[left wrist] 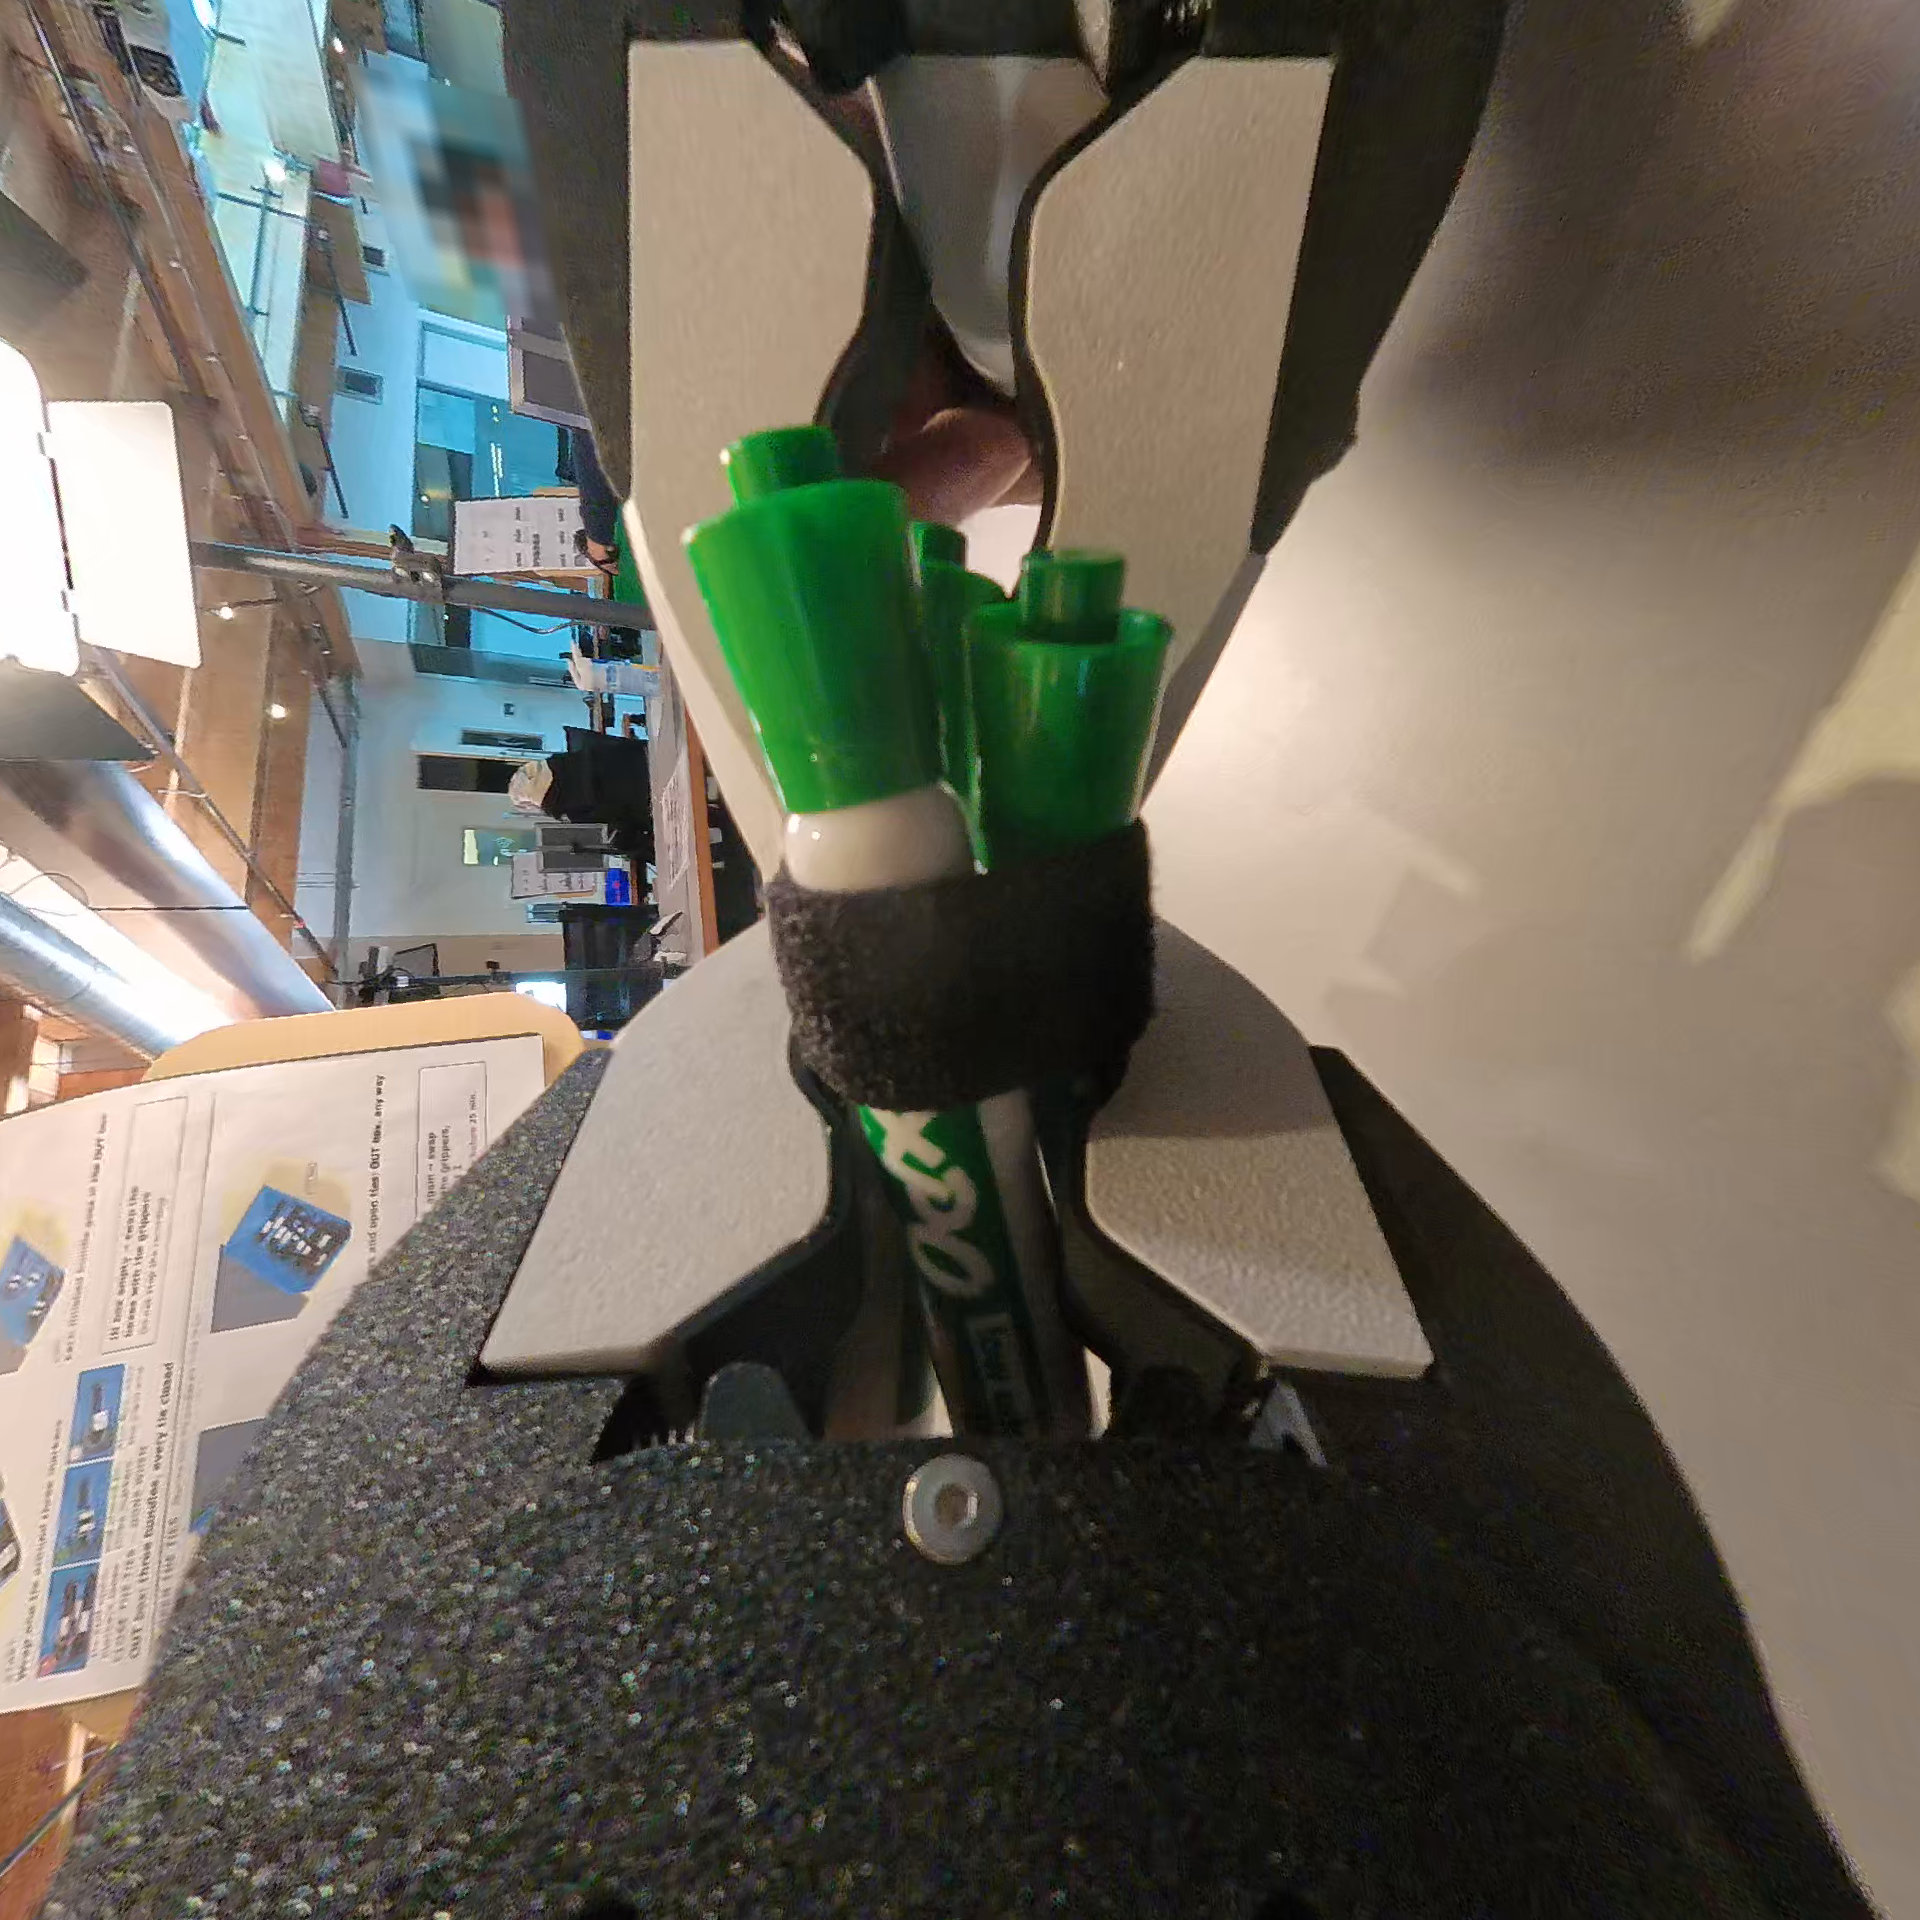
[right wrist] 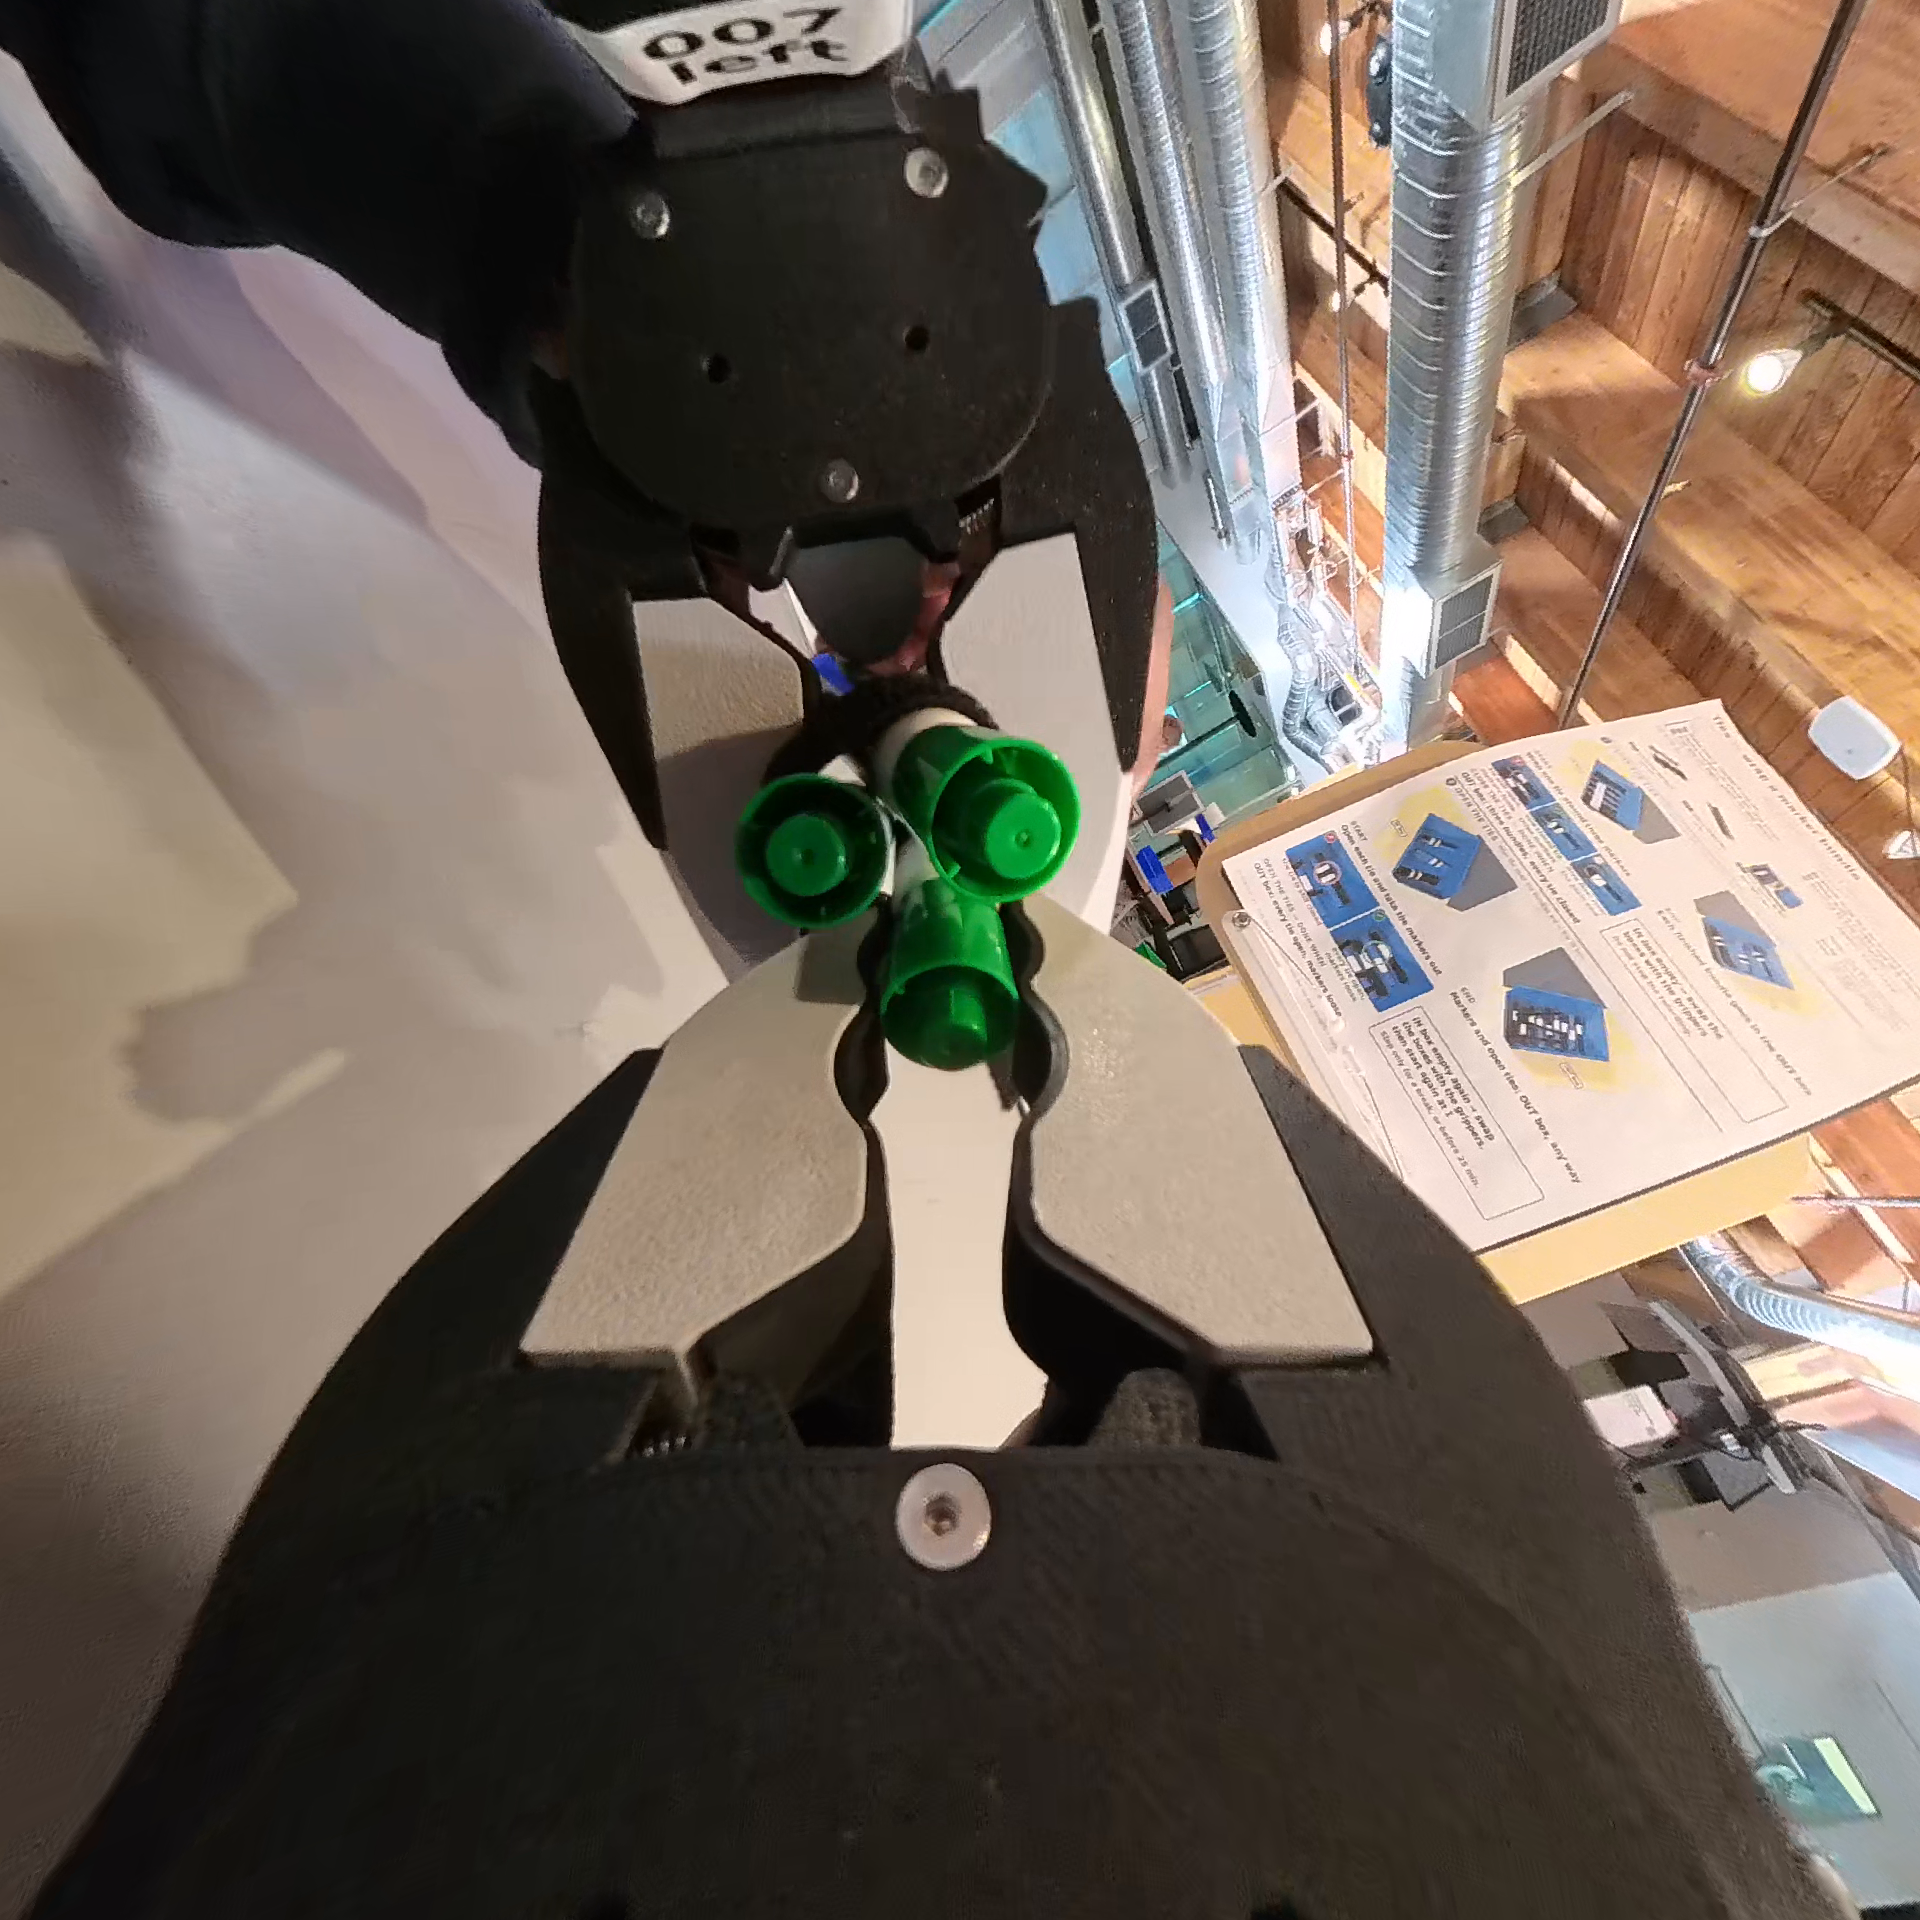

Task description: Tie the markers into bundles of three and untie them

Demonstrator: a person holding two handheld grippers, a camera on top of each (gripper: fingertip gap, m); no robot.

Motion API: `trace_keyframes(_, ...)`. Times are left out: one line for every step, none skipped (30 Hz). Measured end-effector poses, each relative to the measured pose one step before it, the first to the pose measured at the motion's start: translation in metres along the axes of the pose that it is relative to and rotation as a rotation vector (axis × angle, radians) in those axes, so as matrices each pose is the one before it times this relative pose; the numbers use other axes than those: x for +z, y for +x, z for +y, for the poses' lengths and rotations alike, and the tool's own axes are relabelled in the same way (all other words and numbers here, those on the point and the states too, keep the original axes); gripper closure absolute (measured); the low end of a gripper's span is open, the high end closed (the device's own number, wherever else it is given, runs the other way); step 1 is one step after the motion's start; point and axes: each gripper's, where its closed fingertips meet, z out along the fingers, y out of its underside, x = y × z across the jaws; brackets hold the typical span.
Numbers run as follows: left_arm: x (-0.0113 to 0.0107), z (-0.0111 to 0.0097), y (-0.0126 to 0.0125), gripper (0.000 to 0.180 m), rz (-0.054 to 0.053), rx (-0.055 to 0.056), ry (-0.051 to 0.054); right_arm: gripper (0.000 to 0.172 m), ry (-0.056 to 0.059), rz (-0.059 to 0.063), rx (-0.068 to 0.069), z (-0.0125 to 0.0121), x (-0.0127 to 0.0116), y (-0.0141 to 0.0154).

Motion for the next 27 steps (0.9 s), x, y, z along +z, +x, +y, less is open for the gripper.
trace_keyframes(0.00026,-0.00058,-0.00008,0.137,-0.0021,0.0040,-0.0001,0.152,0.0015,-0.0004,-0.0009,0.00007,-0.00059,-0.00005)
trace_keyframes(0.00016,-0.00115,-0.00033,0.137,-0.0067,0.0046,0.0040,0.152,0.0040,0.0020,-0.0044,-0.00018,-0.00076,-0.00002)
trace_keyframes(0.00039,-0.00062,-0.00013,0.137,-0.0058,0.0051,0.0018,0.152,0.0016,0.0009,-0.0038,0.00000,-0.00059,-0.00018)
trace_keyframes(0.00032,-0.00043,0.00019,0.137,-0.0025,0.0017,0.0013,0.152,-0.0004,-0.0008,0.0000,0.00021,-0.00048,-0.00024)
trace_keyframes(0.00036,-0.00077,-0.00069,0.137,-0.0090,0.0029,0.0031,0.152,0.0009,0.0024,0.0012,-0.00004,-0.00047,0.00016)
trace_keyframes(0.00026,-0.00040,-0.00021,0.137,-0.0027,0.0010,0.0011,0.152,-0.0009,0.0003,-0.0010,0.00003,-0.00047,0.00017)
trace_keyframes(-0.00001,-0.00069,-0.00101,0.137,-0.0082,0.0013,0.0023,0.152,0.0020,0.0023,-0.0022,-0.00018,-0.00040,0.00039)
trace_keyframes(0.00023,-0.00038,-0.00056,0.137,-0.0055,0.0023,-0.0012,0.152,0.0012,0.0004,-0.0011,-0.00005,-0.00029,0.00032)
trace_keyframes(0.00011,-0.00004,-0.00048,0.137,-0.0030,0.0009,-0.0012,0.152,0.0011,0.0006,-0.0007,0.00007,-0.00011,0.00027)
trace_keyframes(0.00008,0.00000,-0.00045,0.137,-0.0045,0.0022,-0.0003,0.152,0.0002,0.0006,0.0005,0.00013,-0.00005,0.00014)
trace_keyframes(-0.00002,-0.00033,-0.00065,0.137,-0.0071,0.0017,0.0023,0.152,0.0006,0.0009,0.0012,-0.00021,-0.00005,0.00019)
trace_keyframes(-0.00008,-0.00029,-0.00045,0.137,-0.0052,0.0009,0.0019,0.152,0.0000,0.0004,0.0022,-0.00022,-0.00018,0.00011)
trace_keyframes(-0.00024,-0.00026,-0.00064,0.137,-0.0059,0.0016,0.0015,0.152,0.0005,-0.0001,0.0056,-0.00013,-0.00014,0.00015)
trace_keyframes(-0.00022,-0.00059,-0.00132,0.137,-0.0111,0.0024,0.0018,0.152,0.0006,0.0004,0.0112,-0.00015,-0.00012,0.00041)
trace_keyframes(-0.00033,-0.00054,-0.00150,0.137,-0.0115,0.0031,0.0020,0.152,0.0001,-0.0016,0.0166,-0.00018,-0.00015,0.00044)
trace_keyframes(-0.00036,-0.00043,-0.00128,0.137,-0.0082,-0.0002,0.0005,0.152,-0.0006,-0.0021,0.0157,-0.00004,-0.00004,0.00059)
trace_keyframes(-0.00023,-0.00042,-0.00166,0.137,-0.0102,0.0007,0.0011,0.152,-0.0017,0.0011,0.0125,0.00002,-0.00003,0.00083)
trace_keyframes(-0.00015,-0.00021,-0.00185,0.137,-0.0138,0.0035,0.0003,0.152,-0.0007,0.0016,0.0104,-0.00015,-0.00009,0.00065)
trace_keyframes(-0.00032,-0.00049,-0.00234,0.137,-0.0222,0.0124,0.0009,0.152,-0.0017,0.0031,0.0078,0.00021,-0.00001,0.00096)
trace_keyframes(0.00025,0.00044,0.00044,0.137,0.0029,0.0005,-0.0054,0.152,-0.0014,-0.0035,0.0065,0.00034,-0.00015,-0.00030)
trace_keyframes(0.00003,-0.00005,0.00002,0.137,0.0016,-0.0032,-0.0009,0.152,-0.0007,-0.0009,0.0061,0.00050,-0.00014,-0.00010)
trace_keyframes(0.00039,-0.00019,-0.00020,0.137,-0.0069,0.0027,-0.0019,0.152,-0.0011,-0.0023,0.0061,0.00051,-0.00039,-0.00018)
trace_keyframes(0.00062,0.00014,0.00048,0.137,0.0000,-0.0030,-0.0037,0.152,-0.0029,-0.0040,0.0029,0.00073,-0.00049,-0.00031)
trace_keyframes(0.00066,0.00013,0.00130,0.137,0.0090,-0.0073,-0.0023,0.152,-0.0037,-0.0046,0.0003,0.00137,-0.00033,-0.00042)
trace_keyframes(0.00036,-0.00012,0.00007,0.136,-0.0034,0.0007,0.0002,0.152,-0.0016,-0.0020,0.0018,0.00085,-0.00034,-0.00013)
trace_keyframes(0.00037,0.00016,0.00071,0.136,0.0017,-0.0013,-0.0006,0.152,-0.0016,-0.0044,0.0014,0.00066,-0.00015,-0.00056)
trace_keyframes(0.00025,-0.00009,0.00043,0.137,0.0017,-0.0052,0.0012,0.152,-0.0013,-0.0028,0.0014,0.00070,-0.00019,-0.00017)
